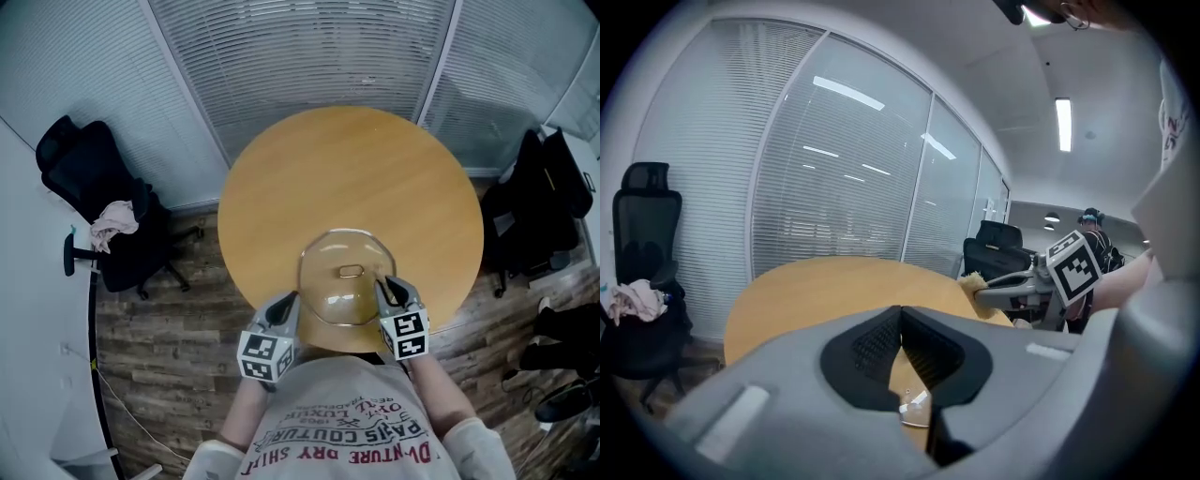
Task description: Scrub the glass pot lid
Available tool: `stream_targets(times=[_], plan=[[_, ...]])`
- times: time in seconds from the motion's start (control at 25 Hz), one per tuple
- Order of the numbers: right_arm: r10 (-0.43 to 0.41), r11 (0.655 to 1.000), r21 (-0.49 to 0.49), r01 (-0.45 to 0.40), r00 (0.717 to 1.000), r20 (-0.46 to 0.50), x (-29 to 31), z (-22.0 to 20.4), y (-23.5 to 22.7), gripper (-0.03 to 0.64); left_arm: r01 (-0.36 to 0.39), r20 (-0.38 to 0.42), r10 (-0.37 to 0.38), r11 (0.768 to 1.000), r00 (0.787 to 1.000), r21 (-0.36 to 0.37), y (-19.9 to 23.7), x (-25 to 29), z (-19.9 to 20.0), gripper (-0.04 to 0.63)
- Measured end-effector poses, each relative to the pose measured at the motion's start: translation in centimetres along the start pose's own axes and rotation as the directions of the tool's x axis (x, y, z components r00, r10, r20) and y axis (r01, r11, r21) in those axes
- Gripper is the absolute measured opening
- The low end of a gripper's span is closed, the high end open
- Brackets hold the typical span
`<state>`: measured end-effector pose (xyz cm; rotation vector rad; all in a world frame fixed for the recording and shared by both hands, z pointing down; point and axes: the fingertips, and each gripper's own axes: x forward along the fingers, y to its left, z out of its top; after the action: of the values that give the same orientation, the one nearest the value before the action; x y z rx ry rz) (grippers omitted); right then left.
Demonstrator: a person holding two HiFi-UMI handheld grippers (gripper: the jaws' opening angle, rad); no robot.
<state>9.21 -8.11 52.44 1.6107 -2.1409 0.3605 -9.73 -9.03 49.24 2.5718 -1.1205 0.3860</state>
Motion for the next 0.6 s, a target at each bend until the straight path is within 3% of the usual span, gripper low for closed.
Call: stream_targets(times=[0.28, 0.6], plan=[[0.019, 1.0, 0.003, -0.02, 0.983, 0.181, -2.3, 3.4, -2.3, 0.051, 0.018, 0.032, -0.019, 1.0, 0.999, 0.026, -1.8, 2.3, 2.4, 0.008], [0.044, 0.998, 0.027, -0.051, 0.976, 0.213, -2.6, 3.5, -4.3, 0.049, 0.03, 0.066, -0.035, 0.997, 0.997, 0.07, -4.0, 3.7, 4.4, 0.008]])
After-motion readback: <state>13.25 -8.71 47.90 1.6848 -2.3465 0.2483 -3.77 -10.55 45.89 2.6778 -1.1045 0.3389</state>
